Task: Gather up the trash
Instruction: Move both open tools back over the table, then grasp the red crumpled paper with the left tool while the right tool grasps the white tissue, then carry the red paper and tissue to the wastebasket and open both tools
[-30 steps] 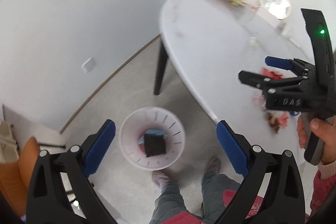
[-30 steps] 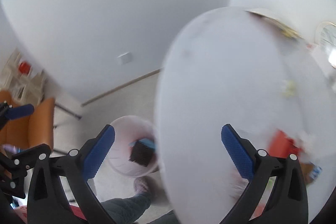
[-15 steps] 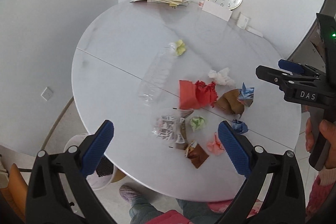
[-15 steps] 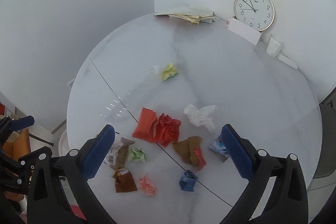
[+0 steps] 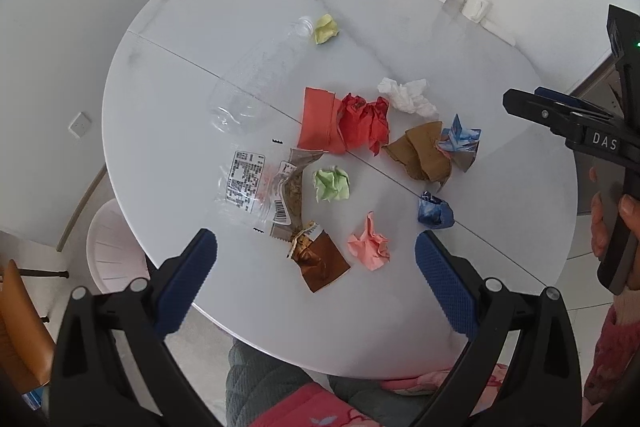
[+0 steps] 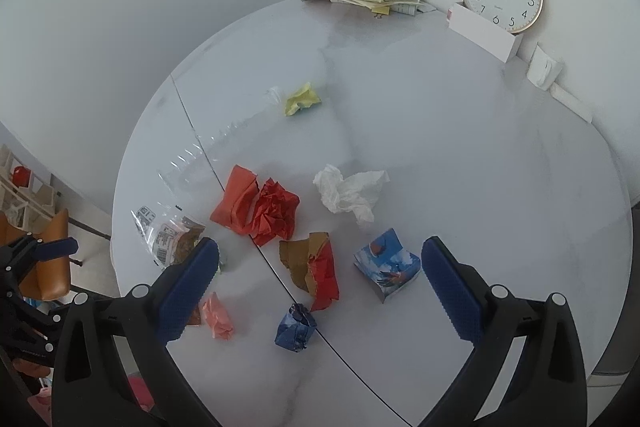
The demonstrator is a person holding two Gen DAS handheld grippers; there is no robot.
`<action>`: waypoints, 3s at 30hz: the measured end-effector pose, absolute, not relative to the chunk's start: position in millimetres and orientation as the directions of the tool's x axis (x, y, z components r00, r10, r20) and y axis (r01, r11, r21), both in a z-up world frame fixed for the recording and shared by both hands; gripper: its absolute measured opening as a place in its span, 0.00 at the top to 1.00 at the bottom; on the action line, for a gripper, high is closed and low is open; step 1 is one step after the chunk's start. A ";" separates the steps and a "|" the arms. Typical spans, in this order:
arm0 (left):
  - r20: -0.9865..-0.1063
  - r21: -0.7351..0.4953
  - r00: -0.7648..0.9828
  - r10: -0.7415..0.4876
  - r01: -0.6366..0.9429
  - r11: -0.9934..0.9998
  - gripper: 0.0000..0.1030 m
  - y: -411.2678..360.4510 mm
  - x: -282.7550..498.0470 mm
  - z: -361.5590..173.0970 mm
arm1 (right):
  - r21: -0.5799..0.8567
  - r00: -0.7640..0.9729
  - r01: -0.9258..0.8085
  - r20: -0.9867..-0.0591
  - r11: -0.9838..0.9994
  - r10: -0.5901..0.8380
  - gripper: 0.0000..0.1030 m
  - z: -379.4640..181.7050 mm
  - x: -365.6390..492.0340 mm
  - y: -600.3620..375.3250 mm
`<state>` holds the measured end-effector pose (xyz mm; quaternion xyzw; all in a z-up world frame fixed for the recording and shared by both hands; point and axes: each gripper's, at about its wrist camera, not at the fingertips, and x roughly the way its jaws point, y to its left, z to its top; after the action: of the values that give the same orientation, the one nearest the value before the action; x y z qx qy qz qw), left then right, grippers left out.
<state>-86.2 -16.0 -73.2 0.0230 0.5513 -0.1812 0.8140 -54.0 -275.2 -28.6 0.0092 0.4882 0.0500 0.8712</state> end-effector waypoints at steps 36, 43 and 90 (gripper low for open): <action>-0.938 -0.143 0.235 -0.254 0.405 0.903 0.08 -116.6 22.0 -119.7 | -0.041 0.299 -0.343 -0.952 0.938 0.067 0.41 -165.7 79.7 -290.1; -0.956 -0.153 0.170 -0.240 0.408 0.900 0.27 -148.8 35.9 -143.3 | 0.033 0.304 -0.271 -0.945 0.962 0.118 0.78 -155.4 76.7 -317.2; -0.927 -0.094 0.374 -0.022 -0.175 0.980 0.76 229.1 -54.2 -70.1 | 0.240 0.315 -0.655 -0.775 0.716 0.548 0.75 -19.7 -7.2 -8.2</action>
<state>-54.2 229.1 -70.1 -0.0882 0.5575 0.0465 0.8242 -7.2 -8.2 -19.7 -0.0593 0.4516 0.3720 0.8088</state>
